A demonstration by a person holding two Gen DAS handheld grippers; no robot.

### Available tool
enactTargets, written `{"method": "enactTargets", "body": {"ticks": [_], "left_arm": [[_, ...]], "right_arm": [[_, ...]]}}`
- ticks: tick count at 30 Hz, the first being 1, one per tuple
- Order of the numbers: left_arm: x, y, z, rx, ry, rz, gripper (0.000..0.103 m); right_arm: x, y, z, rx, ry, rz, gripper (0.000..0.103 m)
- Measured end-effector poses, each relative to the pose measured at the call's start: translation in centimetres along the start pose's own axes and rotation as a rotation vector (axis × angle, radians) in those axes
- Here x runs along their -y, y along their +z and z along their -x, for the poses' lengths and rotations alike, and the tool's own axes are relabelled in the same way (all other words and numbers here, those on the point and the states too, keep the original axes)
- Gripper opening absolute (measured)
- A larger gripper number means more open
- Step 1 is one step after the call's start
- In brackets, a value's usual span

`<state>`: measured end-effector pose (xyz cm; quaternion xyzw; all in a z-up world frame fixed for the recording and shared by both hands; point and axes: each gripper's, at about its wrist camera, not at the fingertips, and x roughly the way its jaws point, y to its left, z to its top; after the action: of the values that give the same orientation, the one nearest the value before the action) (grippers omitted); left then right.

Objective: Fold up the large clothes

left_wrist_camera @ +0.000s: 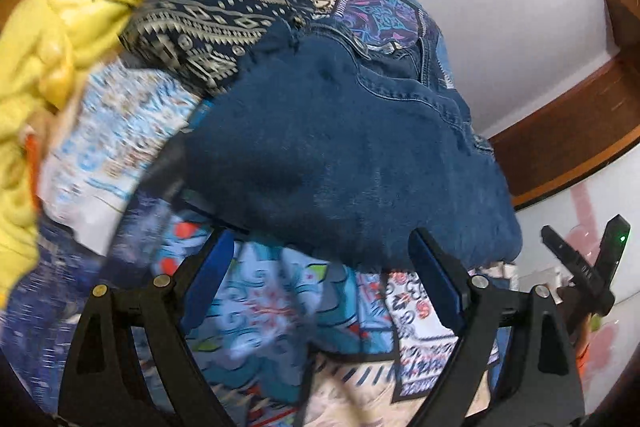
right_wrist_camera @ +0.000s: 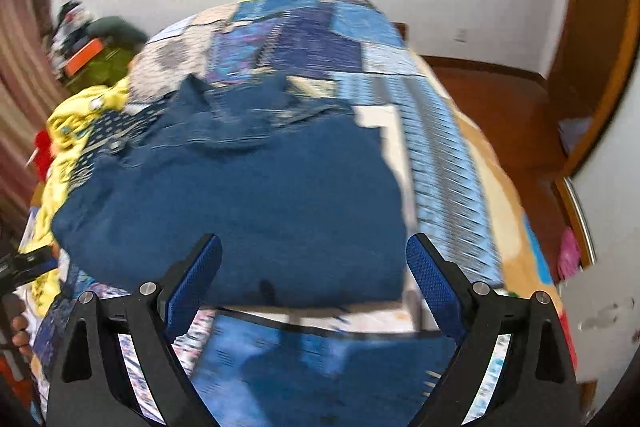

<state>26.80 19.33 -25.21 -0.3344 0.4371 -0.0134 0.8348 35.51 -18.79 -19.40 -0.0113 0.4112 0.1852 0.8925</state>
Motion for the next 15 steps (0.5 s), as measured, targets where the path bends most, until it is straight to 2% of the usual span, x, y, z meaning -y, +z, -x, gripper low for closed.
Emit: {"method": "enactTargets", "body": {"ticks": [2,7,10,15], "left_arm": [[-0.2,0.1,-1.1,-0.008,-0.051,0.03,0.089],[-0.6,0.7,-3.7,-0.033,-0.104,0.107,0.089],[-1.2,1.4,-4.7,-0.015,-0.123,0.146,0.089],[-2.1,2.8,-6.5,-0.007,-0.163,0.193,0.091]], "right_arm": [[-1.4,0.1,-0.9,-0.01,0.021,0.031,0.092],[-4.6,-0.4,-4.1,-0.072,0.041,0.113,0.092],[-5.5,-1.1,-5.6,-0.12,0.041,0.145,0.093],[-6.7,-2.1,-6.2,-0.106,-0.04,0.23,0.096]]}}
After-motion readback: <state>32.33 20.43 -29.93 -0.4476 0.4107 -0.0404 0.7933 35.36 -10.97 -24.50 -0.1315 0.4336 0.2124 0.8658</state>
